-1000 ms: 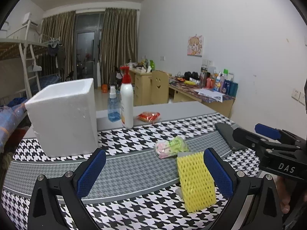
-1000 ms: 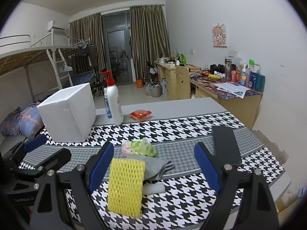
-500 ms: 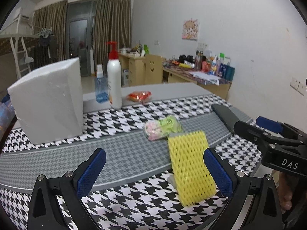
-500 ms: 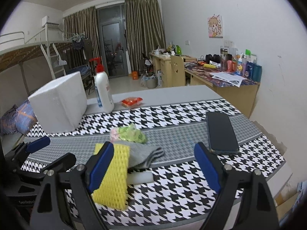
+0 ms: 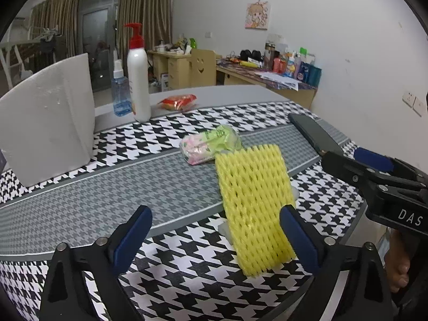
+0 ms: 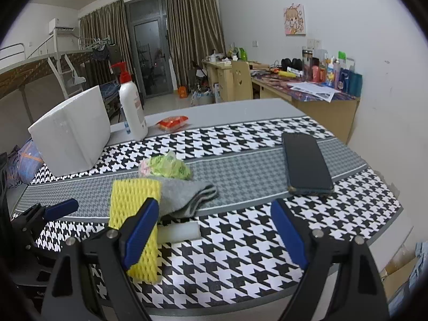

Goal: Organize soft objects
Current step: 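Grasp the yellow foam net with the left gripper and lift it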

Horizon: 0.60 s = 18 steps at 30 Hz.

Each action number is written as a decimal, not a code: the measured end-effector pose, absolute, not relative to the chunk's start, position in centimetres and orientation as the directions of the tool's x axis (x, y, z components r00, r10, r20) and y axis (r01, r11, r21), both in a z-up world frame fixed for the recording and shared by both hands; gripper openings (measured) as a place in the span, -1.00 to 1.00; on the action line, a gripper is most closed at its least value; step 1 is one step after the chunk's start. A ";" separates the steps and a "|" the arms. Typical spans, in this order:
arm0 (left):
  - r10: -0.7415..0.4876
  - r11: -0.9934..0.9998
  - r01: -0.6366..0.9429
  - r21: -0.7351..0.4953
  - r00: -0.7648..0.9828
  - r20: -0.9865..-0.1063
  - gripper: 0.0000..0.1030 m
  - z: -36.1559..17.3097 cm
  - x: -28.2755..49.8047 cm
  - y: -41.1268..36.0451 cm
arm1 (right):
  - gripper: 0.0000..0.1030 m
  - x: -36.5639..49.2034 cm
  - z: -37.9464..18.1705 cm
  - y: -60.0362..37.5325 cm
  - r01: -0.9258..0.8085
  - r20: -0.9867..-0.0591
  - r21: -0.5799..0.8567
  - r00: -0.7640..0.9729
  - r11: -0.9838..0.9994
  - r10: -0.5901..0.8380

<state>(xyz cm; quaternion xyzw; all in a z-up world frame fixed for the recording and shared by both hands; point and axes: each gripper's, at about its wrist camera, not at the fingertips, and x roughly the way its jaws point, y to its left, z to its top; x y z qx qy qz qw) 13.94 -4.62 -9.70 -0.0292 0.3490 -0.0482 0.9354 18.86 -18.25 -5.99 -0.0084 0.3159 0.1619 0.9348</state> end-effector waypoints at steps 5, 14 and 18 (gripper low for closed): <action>-0.137 0.991 0.095 -0.099 0.717 -0.683 0.62 -10.6 14.5 -5.1 | 0.72 18.7 -6.3 -18.3 -0.311 -0.593 0.085 0.748 0.946 0.299; -0.211 0.977 0.156 -0.143 0.659 -0.722 0.24 -11.7 15.3 -6.3 | 0.72 19.0 -7.1 -18.9 -0.288 -0.615 0.103 0.733 0.952 0.289; -0.222 0.974 0.178 -0.138 0.647 -0.729 -0.10 -11.8 15.2 -6.9 | 0.72 19.0 -7.2 -19.3 -0.289 -0.614 0.111 0.733 0.951 0.294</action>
